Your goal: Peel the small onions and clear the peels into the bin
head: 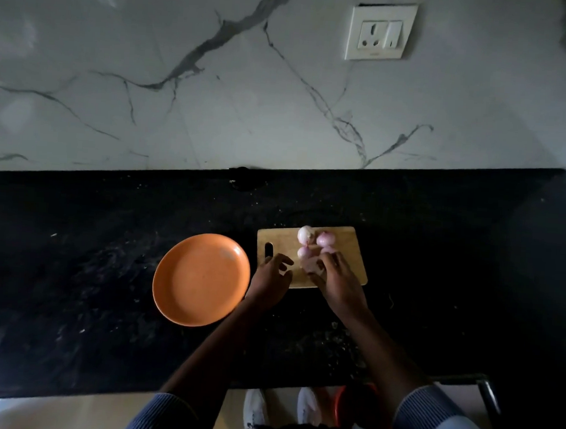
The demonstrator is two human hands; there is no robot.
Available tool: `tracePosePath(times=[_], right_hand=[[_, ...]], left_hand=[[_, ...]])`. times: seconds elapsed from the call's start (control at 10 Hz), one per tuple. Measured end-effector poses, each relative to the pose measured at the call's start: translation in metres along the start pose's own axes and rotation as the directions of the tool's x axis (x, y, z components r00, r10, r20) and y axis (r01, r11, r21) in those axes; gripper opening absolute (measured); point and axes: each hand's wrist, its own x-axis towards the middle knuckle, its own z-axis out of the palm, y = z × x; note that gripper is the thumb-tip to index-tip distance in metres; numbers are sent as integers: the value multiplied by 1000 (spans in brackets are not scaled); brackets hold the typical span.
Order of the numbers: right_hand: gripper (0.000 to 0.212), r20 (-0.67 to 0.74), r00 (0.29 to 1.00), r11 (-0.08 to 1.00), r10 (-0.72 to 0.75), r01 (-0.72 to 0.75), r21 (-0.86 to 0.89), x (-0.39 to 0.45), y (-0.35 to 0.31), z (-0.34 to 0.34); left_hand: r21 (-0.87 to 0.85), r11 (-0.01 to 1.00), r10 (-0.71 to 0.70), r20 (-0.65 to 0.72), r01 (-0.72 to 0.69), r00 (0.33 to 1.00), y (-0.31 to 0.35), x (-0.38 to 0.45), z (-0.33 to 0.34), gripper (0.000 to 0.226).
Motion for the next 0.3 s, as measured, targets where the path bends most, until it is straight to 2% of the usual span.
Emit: tracePosePath(times=[0.2,0.3], right_hand=[[40,-58,996,995,-74,69,-77,1,2,-6],[39,-55,998,998,-44,41,-46,1,3,-11]], left_hand=[[-24,1000,-10,-29,10,1000,-1,-2,0,19],[-45,999,-9,-50,6,999,0,1,4,18]])
